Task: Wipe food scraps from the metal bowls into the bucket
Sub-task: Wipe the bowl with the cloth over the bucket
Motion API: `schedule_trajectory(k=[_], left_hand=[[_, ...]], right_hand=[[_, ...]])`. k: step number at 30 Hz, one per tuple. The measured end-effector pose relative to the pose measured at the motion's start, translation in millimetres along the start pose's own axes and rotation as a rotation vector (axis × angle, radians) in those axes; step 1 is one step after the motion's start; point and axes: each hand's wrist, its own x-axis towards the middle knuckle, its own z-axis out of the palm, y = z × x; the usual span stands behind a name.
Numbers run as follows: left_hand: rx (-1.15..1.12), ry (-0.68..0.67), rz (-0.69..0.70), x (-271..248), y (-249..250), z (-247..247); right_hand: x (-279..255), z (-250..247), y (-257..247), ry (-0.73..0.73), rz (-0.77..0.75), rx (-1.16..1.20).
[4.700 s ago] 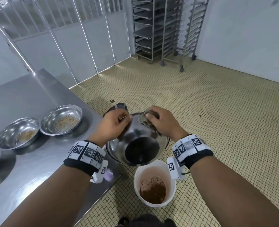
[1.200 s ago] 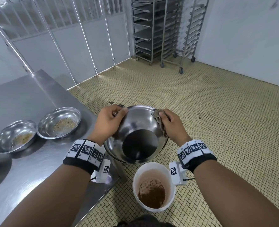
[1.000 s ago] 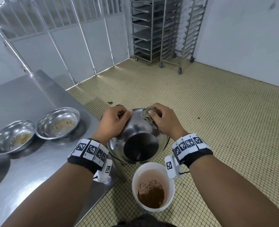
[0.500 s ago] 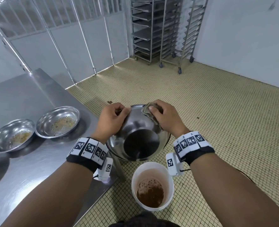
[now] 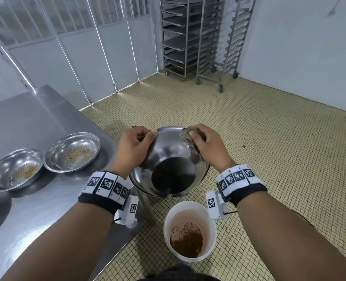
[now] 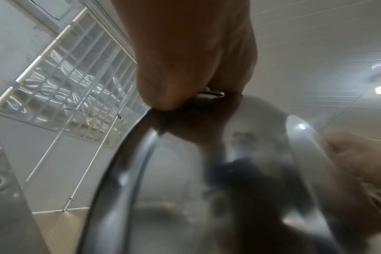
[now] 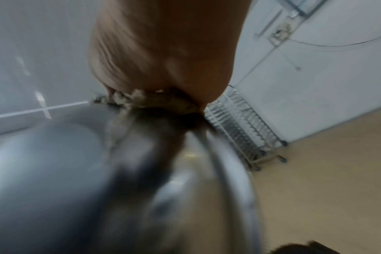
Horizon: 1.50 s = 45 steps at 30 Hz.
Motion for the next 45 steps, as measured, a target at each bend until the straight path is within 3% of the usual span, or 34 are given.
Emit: schedule_trajectory(k=[4,8,11,17,20,24,28,32,38,42,45], left_hand=[[-0.058,0.051,-0.016,2.3,-9.4,-13.7],[0.011,-0.082,0.007,0.4,-15.0,-7.4],[-0.042,-0.083,0.000,1.5,-18.2,-11.5],[-0.130,0.013,-0.008,4.4,-34.7,-31.3],[-0.028,-0.091,0.071,6.0,-41.3,-33.8],[0.206,-0.272,0.202,12.9,-28.4,-30.6],[0.104,-0.179,0.145,16.9,-22.4,-24.5],[-0.002,-0.077,0.065,14.4,-24.0,-20.7],[0.003,-0.104,0.083,3.0,-13.8,-2.9],[-0.005,-0.087,0.070,0.9,-5.5,2.3],[0.004,-0.072,0.084,-0.8,0.4,4.9]], right_hand=[[-12.2,5.0,12.3,0.045,0.101,0.098],[-7.7,16.6,-12.3,-0.008,-0.028,-0.029],[-4.0,20.2,-20.5,-0.003,-0.073,-0.105],[-20.2,30.7,-6.5,0.097,0.115,0.117],[-17.6,35.0,-13.8,0.109,0.120,0.108],[-11.8,38.5,-28.5,0.016,-0.005,-0.044],[-16.5,37.8,-25.7,0.106,-0.059,-0.043],[-35.4,36.3,-6.3,0.191,-0.007,0.008],[-27.3,13.1,-13.6,0.099,-0.084,-0.059],[-15.7,-9.9,-14.3,0.133,-0.009,0.057],[-12.3,-21.0,-7.8,0.033,-0.028,-0.012]])
